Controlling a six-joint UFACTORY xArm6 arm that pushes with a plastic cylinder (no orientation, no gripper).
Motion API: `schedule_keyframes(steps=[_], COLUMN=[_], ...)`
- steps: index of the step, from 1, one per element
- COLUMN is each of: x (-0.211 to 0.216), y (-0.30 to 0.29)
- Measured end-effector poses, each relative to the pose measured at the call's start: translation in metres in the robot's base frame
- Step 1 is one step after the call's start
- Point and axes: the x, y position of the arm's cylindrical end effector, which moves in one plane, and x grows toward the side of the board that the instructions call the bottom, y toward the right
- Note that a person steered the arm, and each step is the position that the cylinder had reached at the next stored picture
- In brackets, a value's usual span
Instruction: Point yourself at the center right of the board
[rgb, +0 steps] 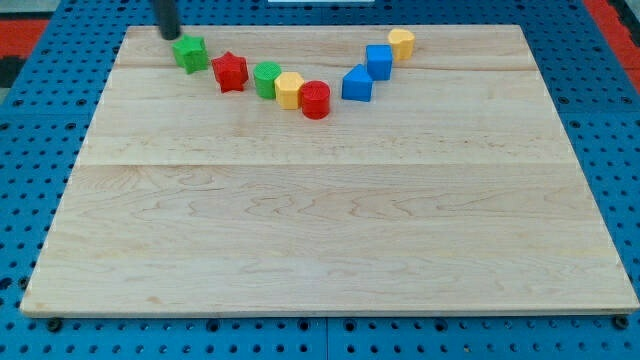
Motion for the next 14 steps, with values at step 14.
schedule_keyframes(steps=[14], x=[0.148], y=[0.493])
